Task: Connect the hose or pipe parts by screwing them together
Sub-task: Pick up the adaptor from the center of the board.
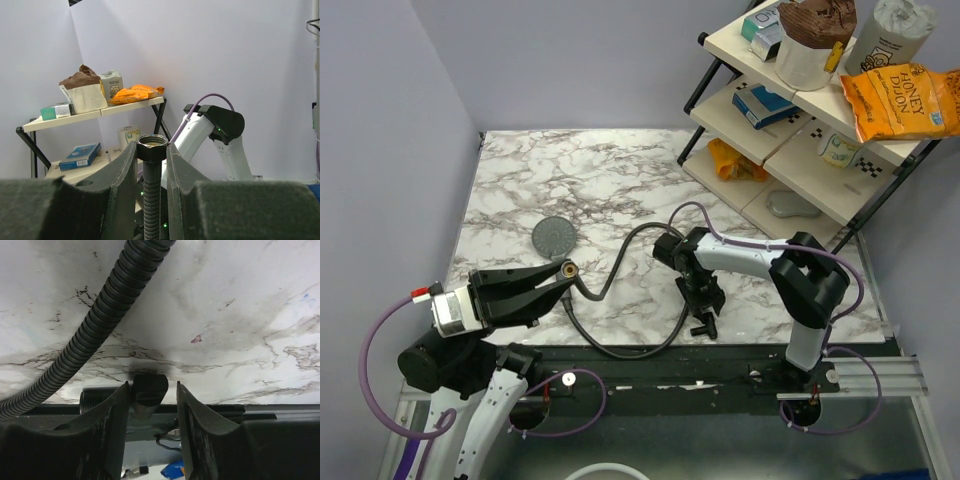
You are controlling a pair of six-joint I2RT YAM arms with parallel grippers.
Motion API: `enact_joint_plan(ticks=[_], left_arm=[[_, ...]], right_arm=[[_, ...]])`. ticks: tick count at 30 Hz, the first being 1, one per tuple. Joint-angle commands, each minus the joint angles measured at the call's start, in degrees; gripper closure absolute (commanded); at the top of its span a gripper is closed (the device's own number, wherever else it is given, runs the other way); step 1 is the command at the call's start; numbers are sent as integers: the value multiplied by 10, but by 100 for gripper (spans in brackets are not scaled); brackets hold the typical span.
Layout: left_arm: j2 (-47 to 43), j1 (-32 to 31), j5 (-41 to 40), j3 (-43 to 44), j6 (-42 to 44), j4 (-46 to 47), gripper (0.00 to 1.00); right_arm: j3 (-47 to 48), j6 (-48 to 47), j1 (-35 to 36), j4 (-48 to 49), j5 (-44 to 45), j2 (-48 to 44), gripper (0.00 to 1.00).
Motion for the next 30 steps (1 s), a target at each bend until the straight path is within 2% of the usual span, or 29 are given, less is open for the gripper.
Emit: enact_joint_plan(ticks=[1,7,11,13,15,16,19,23,24,26,27,28,30], left_arm=[[-11,3,-12,6,18,-9,100],[-23,3,-18,2,29,-15,100],[-34,2,-21,2,43,-28,100],[-39,2,-21,1,51,-41,100],[-45,3,-21,3,52,-48,100],[-48,3,-21,3,50,-51,100],[-53,3,-19,3,44,-56,100],[-57,3,-7,0,27,-62,100],[-59,2,-4,0,19,-60,100],[-67,2,-2,-7,14,-59,100],[-69,2,-4,-11,1,-53,100],[-70,2,-5,-13,-7,-49,100],[-76,2,-5,-26,-23,-39,100]], right_arm=[[-9,-14,-4,-21,-28,25,51],[-35,-4,-8,1,-50,47,53],[-45,-3,-9,19,-76,69,69],[-48,-3,-9,23,-82,75,73],[-53,-4,-10,30,-92,77,84],[-54,-8,-12,35,-94,75,99],[-34,-14,-13,26,-91,62,99],[86,-8,-12,-34,-10,7,99],[170,-8,-13,-50,1,-3,99],[262,-10,-12,-89,22,-23,99],[320,-16,-12,-98,23,-41,99],[421,-33,-12,-109,18,-46,99],[530,-52,-9,-112,2,-53,99]])
